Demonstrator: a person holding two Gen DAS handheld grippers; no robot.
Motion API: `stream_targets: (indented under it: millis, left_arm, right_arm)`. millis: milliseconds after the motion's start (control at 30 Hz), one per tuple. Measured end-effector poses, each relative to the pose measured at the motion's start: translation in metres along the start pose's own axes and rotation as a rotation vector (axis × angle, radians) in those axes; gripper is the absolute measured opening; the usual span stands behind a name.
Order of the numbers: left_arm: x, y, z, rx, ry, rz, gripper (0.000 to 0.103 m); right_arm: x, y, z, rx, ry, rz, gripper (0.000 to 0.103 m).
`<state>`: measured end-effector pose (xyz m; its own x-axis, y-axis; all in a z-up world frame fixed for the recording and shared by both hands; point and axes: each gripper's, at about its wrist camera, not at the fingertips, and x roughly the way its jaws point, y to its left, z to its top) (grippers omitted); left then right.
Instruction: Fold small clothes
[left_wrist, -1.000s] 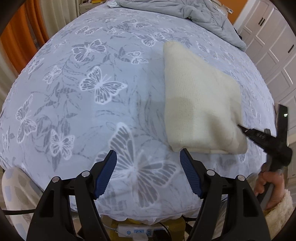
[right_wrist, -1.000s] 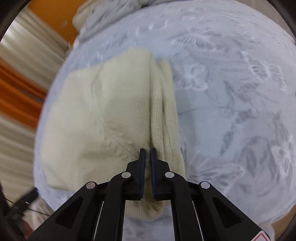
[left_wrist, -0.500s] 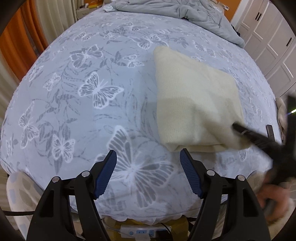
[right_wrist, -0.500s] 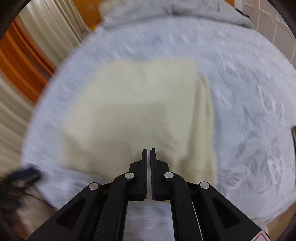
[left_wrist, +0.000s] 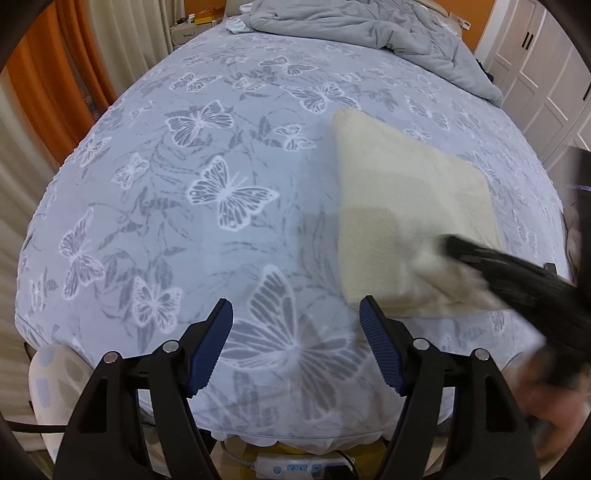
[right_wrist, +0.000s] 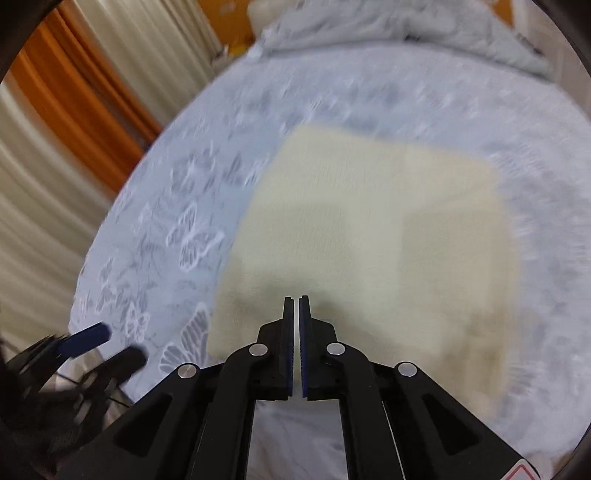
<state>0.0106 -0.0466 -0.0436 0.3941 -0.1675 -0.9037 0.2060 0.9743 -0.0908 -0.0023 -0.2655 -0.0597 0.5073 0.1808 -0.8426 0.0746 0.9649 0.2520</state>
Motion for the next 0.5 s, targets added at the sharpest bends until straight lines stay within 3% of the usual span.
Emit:
stream_targets:
  millis: [67,133,200,300,367,433,500]
  left_arm:
    - [0.003,-0.002,0.002,-0.002,0.007,-0.006,0.069]
    - [0.005,-0.008,0.003,0.011,0.006,-0.009,0.069]
    - [0.007,-0.016,0.004,0.026,0.005,-0.012,0.069]
    - [0.008,-0.027,0.007,0.051,0.006,-0.010,0.069]
    - [0.009,-0.034,0.009,0.060,0.005,-0.010,0.069]
    - [0.013,-0.042,0.013,0.064,0.006,-0.014,0.069]
    - [0.019,-0.051,0.018,0.071,0.007,-0.017,0.069]
  right_arm:
    - [-0.011,-0.026,-0.014,0.029,-0.011,-0.072,0.003]
    - [0.007,-0.058,-0.032,0.081,0.060,-0.166,0.000]
    - [0.038,-0.083,-0.050,0.125,0.137,-0.164,0.000]
    - [0.020,-0.081,-0.041,0.167,0.092,-0.116,0.000]
    - [-0.009,-0.080,-0.031,0.182,0.003,-0.098,0.004]
    - [-0.024,-0.084,-0.026,0.168,-0.048,-0.137,0.011]
    - [-0.012,-0.092,-0.025,0.139,-0.017,-0.195,0.011]
